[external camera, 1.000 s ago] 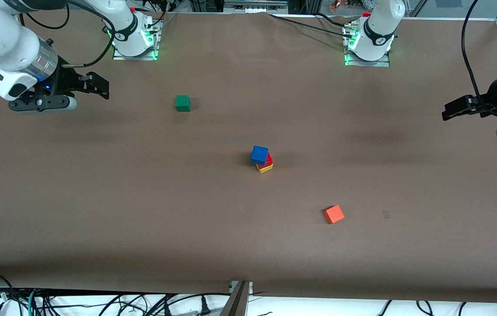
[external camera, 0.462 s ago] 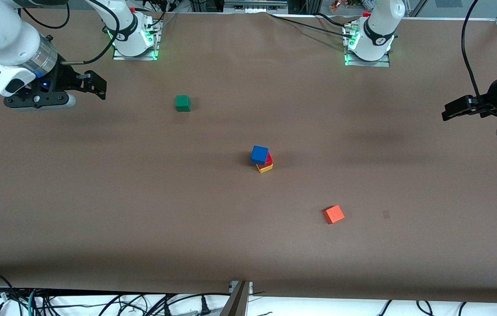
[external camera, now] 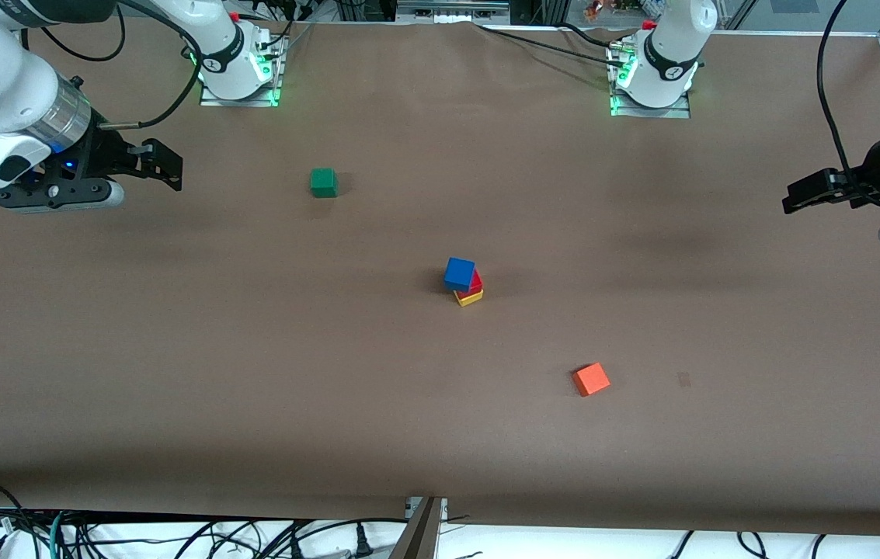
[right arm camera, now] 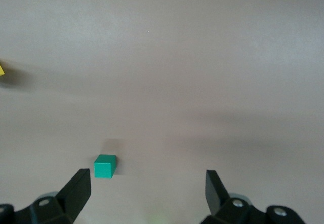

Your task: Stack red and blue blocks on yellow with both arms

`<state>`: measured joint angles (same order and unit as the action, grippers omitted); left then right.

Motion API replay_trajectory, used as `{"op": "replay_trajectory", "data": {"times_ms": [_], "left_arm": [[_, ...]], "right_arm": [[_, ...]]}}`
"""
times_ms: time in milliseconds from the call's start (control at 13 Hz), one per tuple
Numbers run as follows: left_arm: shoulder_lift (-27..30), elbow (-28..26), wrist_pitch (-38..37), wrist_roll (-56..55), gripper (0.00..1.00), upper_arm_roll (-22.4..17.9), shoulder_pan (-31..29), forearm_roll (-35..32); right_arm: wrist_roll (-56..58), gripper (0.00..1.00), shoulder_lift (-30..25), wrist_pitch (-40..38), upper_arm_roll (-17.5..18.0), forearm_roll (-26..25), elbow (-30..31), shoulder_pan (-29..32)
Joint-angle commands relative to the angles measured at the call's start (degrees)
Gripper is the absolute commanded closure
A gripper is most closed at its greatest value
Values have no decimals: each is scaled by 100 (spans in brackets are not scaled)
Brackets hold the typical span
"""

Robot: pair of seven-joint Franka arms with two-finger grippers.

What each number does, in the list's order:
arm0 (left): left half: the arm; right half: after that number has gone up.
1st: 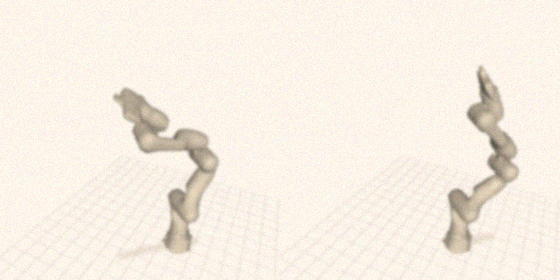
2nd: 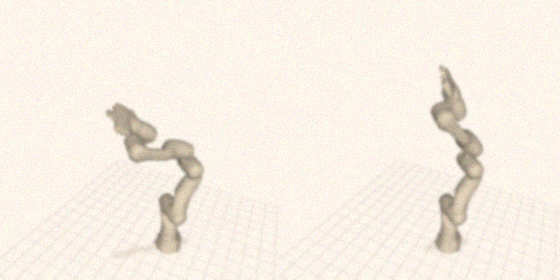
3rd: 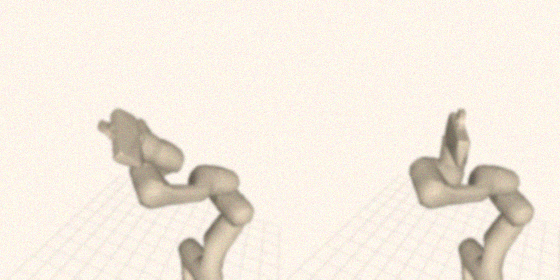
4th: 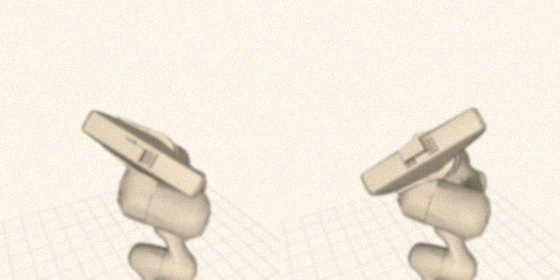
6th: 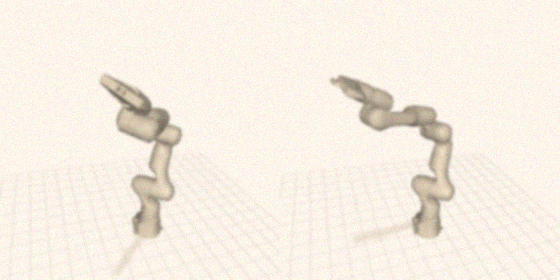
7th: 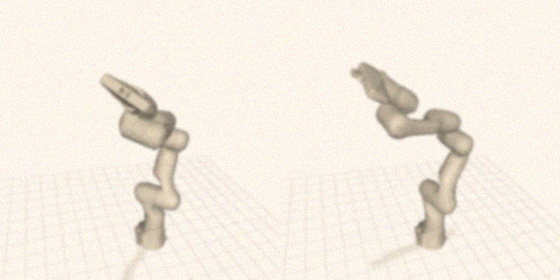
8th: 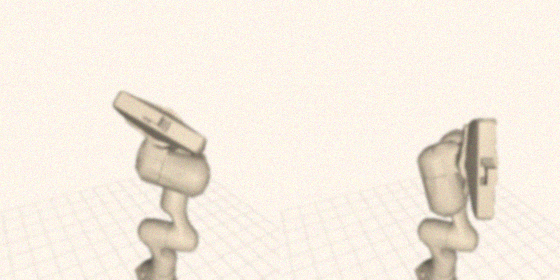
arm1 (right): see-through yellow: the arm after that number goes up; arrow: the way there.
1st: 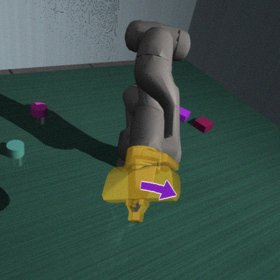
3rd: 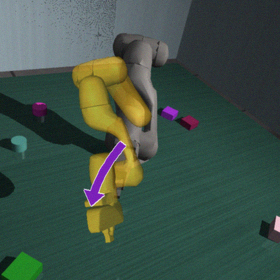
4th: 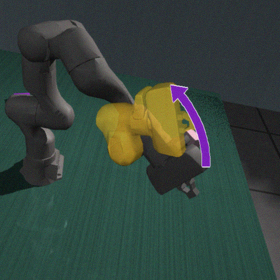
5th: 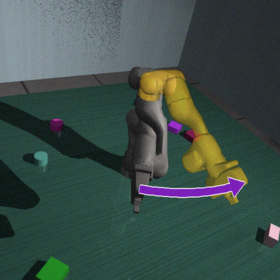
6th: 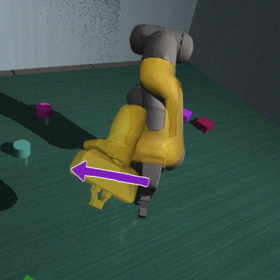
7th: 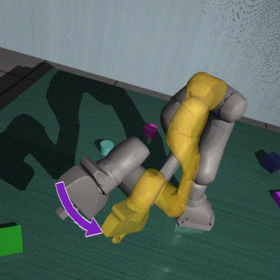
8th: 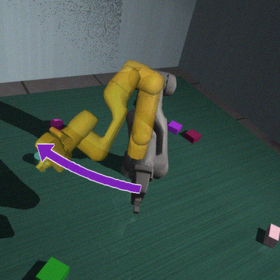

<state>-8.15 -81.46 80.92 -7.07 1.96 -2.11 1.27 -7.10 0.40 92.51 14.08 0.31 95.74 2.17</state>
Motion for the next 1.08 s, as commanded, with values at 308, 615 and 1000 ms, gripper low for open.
{"op": "replay_trajectory", "data": {"times_ms": [308, 615, 1000], "left_arm": [[-81, 183, -50, -13, 0, -20, -9, 163], [-81, 183, -50, -13, 0, -20, -18, 163], [-81, 183, -50, -13, 0, -20, -9, 163]], "right_arm": [[-116, 0, 39, 127, 130, -14, -135, 73], [-116, 0, 56, 101, 130, -14, -126, 81], [-116, 0, 56, 92, 130, -14, -126, 81]]}}
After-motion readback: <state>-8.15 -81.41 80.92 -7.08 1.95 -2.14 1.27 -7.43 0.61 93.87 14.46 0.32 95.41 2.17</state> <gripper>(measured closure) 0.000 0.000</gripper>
